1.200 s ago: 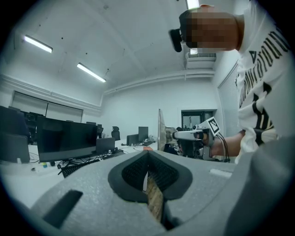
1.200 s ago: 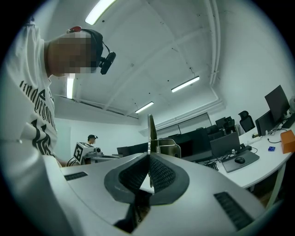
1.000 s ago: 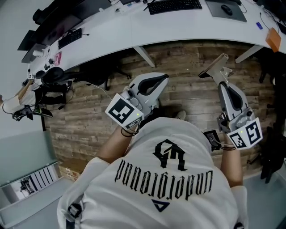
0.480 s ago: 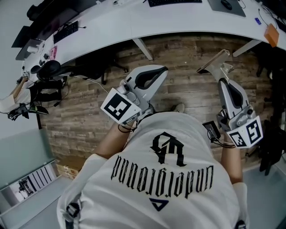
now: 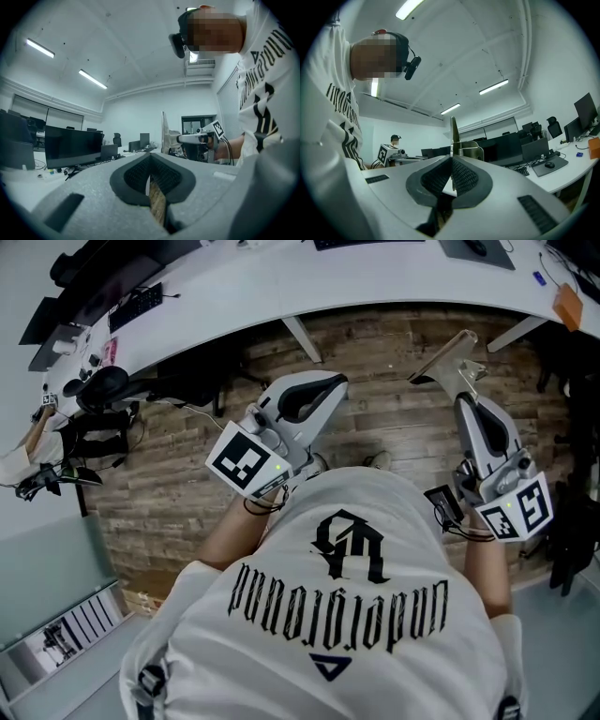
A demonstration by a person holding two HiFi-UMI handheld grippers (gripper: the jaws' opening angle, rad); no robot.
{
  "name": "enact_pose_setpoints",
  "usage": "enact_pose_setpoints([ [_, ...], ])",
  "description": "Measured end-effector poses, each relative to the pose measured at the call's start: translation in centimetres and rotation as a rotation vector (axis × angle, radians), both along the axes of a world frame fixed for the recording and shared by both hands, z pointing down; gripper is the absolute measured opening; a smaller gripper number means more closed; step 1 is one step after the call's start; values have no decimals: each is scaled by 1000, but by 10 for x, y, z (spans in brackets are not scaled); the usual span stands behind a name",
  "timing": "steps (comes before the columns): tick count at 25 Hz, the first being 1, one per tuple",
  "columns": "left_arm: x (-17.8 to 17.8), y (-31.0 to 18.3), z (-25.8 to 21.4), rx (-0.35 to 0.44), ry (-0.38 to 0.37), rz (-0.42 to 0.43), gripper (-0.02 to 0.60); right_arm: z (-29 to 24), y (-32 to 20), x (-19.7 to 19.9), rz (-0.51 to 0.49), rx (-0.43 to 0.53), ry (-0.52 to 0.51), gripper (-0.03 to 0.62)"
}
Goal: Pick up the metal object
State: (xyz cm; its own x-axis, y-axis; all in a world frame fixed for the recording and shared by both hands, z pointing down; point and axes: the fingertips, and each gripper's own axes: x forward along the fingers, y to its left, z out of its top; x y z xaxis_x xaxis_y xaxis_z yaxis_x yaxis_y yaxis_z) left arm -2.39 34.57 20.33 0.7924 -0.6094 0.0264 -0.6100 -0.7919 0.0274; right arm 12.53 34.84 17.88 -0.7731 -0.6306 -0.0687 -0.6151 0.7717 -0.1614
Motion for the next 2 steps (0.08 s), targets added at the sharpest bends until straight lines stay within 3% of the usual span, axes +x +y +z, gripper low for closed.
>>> enact_pose_setpoints([
  [2,-4,1,0,1,0,2,15,0,1,-4,2,2,0,17],
])
